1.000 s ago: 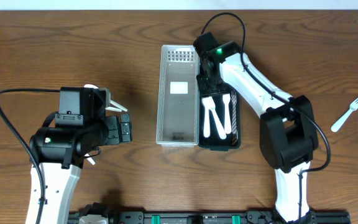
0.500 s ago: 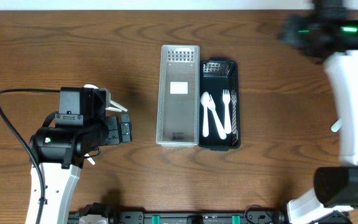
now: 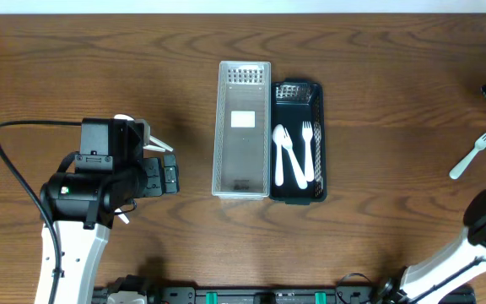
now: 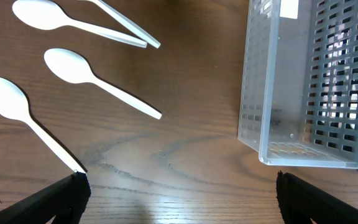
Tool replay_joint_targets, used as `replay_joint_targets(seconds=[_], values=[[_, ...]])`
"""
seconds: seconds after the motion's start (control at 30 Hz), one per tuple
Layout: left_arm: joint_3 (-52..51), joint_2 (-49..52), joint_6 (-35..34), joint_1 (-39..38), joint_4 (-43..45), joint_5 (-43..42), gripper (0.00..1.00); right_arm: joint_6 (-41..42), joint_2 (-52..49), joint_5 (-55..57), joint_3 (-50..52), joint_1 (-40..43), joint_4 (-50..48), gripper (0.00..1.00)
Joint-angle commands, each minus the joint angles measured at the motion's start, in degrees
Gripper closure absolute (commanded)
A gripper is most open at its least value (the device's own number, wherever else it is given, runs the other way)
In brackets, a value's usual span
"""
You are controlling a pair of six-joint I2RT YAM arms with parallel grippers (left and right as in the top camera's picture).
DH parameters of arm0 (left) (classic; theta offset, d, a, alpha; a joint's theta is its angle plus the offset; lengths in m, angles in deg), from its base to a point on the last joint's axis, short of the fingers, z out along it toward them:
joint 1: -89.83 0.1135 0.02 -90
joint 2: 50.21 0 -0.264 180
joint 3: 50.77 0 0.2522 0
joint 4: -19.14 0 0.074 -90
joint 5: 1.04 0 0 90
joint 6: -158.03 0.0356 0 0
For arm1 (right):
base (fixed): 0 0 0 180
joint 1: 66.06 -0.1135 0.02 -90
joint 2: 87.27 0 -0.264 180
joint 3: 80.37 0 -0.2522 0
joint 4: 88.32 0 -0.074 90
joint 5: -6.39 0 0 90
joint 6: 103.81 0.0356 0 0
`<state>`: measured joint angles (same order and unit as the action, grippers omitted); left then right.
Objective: Pack container
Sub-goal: 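Grasp the last white fork at the right edge with right gripper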
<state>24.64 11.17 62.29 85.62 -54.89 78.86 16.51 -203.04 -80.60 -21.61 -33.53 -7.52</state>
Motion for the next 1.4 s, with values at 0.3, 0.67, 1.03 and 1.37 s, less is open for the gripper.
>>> replay_joint_targets(seconds=[0.3,0.67,1.03,1.37], values=[[0.83,-0.15,0.74,0.28,-0.57,0.5,0.02,-5.07,-14.6,-1.09,0.48,2.43,-0.66,0.08],[0.83,-0.15,0.74,0.28,-0.59,0.48,0.02,-6.32,-19.96,-1.11,0.55,2.43,-2.32,0.08],[0.83,-0.15,0.74,0.28,-0.59,0.48,0.02,-7.32,-20.02,-1.09,0.72,2.43,-1.66,0.47],[0.83,-0.15,0.74,0.28,-0.57,0.48,0.02,-8.35,-20.0,-1.09,0.72,2.36,-1.66,0.82]])
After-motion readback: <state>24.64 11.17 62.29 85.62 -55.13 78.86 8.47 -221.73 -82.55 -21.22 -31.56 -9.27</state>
